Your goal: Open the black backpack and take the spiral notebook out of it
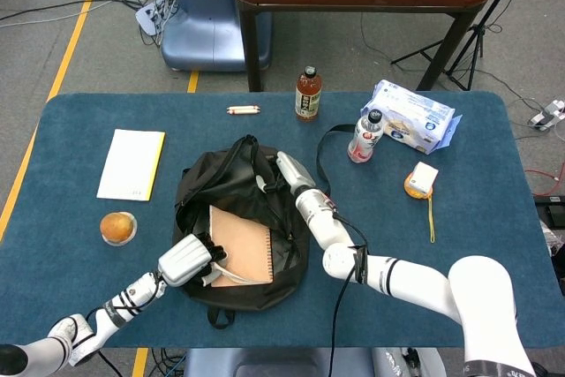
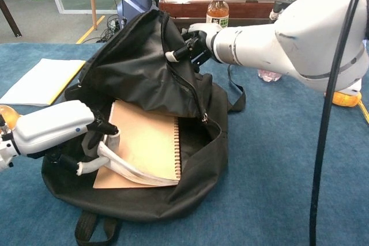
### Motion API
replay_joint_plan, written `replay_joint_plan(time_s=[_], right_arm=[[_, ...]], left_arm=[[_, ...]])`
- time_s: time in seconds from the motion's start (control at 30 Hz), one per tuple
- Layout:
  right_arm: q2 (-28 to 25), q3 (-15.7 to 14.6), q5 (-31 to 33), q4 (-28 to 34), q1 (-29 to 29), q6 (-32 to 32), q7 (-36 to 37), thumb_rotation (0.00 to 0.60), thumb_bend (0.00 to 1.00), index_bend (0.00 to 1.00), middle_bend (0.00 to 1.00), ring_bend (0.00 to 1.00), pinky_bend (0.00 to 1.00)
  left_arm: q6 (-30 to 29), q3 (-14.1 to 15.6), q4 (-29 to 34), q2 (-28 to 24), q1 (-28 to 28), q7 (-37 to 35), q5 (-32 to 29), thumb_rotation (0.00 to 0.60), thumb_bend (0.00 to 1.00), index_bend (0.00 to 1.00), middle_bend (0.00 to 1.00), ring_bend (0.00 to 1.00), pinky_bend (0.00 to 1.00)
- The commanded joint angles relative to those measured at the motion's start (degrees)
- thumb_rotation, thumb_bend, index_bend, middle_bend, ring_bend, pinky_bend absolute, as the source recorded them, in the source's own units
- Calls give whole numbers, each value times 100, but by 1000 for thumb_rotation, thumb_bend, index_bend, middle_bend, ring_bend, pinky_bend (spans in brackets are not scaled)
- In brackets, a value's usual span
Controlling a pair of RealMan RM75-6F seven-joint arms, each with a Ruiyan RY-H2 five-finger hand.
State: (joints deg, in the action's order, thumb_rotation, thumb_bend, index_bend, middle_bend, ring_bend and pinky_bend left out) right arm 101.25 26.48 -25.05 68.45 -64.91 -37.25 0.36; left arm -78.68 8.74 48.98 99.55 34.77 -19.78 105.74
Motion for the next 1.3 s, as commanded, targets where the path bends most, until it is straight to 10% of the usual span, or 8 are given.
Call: replay_joint_plan(time_s=[0.03, 0.67, 1.3], right_arm=[[-9, -9, 12, 10, 11, -5, 4, 600, 624, 867, 667, 666, 791], [-92, -59, -101, 118, 122, 21, 138, 600, 624, 867, 667, 666, 791], [-206, -193, -403, 310, 313, 211, 337, 600, 623, 867, 663, 665, 791]], left_arm=[[-180, 11, -4, -21, -98, -210, -39, 600, 597, 744, 742, 658, 455], [-1598, -630, 1154, -1108, -470, -1268, -462, 600, 633, 779, 811, 714, 505], [-1451, -1577, 2090, -2314, -542, -2098, -1418, 600, 634, 778, 817, 720, 514]])
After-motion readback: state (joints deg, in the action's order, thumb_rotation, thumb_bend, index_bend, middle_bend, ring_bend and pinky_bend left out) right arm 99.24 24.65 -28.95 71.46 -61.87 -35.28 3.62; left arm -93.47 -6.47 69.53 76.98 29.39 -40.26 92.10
